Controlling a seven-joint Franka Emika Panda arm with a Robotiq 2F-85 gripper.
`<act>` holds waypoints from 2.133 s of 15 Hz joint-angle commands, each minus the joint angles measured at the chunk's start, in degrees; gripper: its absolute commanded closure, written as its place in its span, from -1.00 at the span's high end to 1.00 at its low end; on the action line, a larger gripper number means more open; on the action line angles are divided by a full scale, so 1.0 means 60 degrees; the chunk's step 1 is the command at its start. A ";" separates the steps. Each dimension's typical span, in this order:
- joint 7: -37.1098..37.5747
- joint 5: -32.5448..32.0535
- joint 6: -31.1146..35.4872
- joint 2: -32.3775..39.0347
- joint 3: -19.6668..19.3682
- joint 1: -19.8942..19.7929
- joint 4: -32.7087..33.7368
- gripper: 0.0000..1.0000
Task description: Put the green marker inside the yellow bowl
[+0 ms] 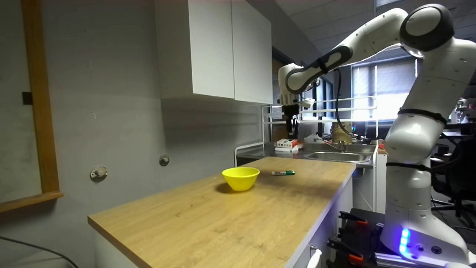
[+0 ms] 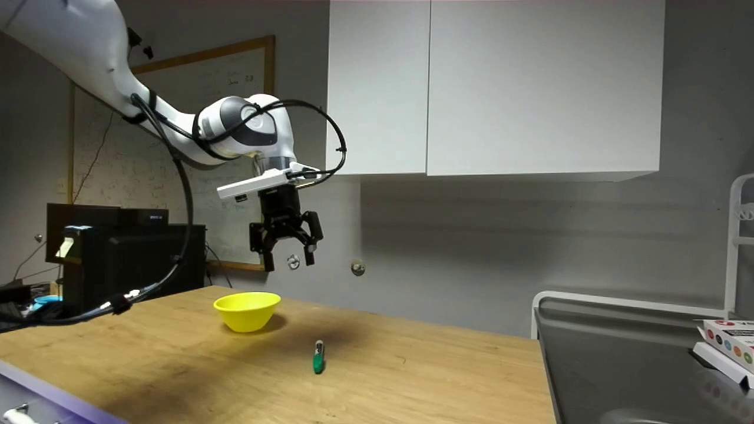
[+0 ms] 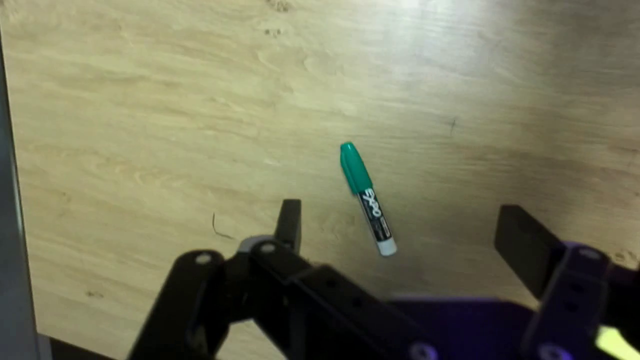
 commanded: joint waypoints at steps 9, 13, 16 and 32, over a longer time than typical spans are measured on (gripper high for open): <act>-0.3480 0.0831 0.0157 0.4369 0.0276 0.0262 0.3158 1.00; -0.4758 0.1625 0.0260 0.5251 0.0247 -0.0363 0.3522 1.00; -0.5528 0.2215 0.0246 0.5749 0.0317 -0.0742 0.3776 1.00; -0.6206 0.2506 0.0366 0.6862 0.0398 -0.1082 0.3783 1.00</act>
